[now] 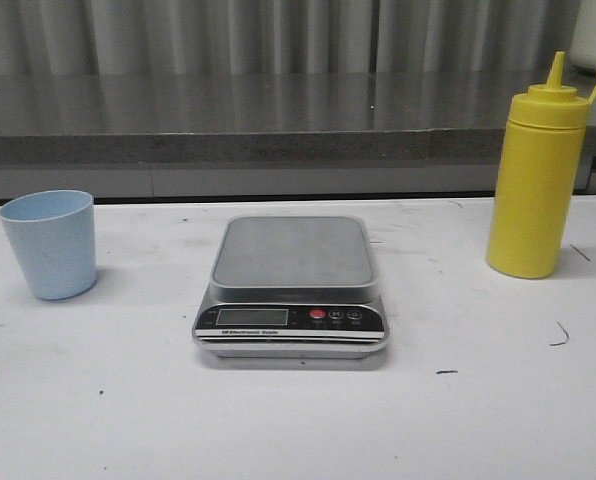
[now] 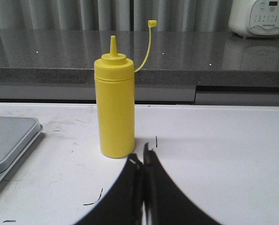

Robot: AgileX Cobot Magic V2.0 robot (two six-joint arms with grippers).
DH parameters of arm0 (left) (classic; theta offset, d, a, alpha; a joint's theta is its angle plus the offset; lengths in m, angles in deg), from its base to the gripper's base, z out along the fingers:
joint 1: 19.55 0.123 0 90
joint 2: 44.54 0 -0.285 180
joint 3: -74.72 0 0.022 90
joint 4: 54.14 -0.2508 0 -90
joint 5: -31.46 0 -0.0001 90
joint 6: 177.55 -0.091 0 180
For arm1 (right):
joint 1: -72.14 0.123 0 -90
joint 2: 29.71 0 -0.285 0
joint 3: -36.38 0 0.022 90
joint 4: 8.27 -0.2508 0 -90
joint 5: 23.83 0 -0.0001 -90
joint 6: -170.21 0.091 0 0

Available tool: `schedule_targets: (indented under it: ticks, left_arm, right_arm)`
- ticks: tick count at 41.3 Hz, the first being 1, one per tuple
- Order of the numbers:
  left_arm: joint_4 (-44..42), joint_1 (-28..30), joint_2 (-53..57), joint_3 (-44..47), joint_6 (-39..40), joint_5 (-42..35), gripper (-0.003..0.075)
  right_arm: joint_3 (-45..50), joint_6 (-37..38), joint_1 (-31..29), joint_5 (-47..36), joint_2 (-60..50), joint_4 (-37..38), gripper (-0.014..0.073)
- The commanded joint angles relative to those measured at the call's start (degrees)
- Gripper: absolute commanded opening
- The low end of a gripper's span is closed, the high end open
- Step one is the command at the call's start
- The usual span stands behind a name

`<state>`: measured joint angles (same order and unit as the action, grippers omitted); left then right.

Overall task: Pour seasoning into cup on scale with both arms
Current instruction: 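Move the left gripper toward the light blue cup and open it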

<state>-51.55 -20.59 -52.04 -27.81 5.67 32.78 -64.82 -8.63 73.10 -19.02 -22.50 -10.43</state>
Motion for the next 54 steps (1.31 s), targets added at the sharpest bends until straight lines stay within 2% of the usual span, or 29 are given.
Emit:
schedule_targets:
  ticks: [1,6,12,15,23,30,36,54]
  left_arm:
    - [0.4,0.0,0.9,1.4,0.2,-4.4,-0.0020]
    - [0.4,0.0,0.9,1.4,0.2,-4.4,-0.0020]
    - [0.4,0.0,0.9,0.6,0.2,-8.7,-0.0020]
    - [0.4,0.0,0.9,-1.8,0.2,-8.1,-0.0020]
    - [-0.2,0.0,-1.0,-15.2,0.2,0.3,-0.0020]
    - [-0.3,0.0,-9.3,-29.3,0.2,13.7,-0.0020]
    - [-0.3,0.0,-17.6,-37.6,0.2,23.6,-0.0020]
    - [0.7,0.0,-27.9,-37.1,0.2,26.6,-0.0020]
  right_arm:
    - [-0.4,-0.1,-0.1,-5.2,-0.9,-0.1,-0.0066]
    - [-0.4,-0.1,-0.1,-7.2,-0.9,-0.1,-0.0066]
    - [-0.8,-0.3,-0.1,-11.5,-0.9,0.0,-0.0066]
    - [-3.2,-0.3,-0.1,-10.5,-0.9,0.0,-0.0066]
    - [-15.7,-2.3,-0.1,1.5,2.3,0.0,-0.0066]
    - [-27.9,-8.0,-0.1,13.4,10.6,0.0,-0.0066]
    - [-34.7,-8.4,-0.1,20.2,18.3,0.0,-0.0066]
    - [-35.1,-8.4,-0.1,23.6,30.1,0.0,-0.0066]
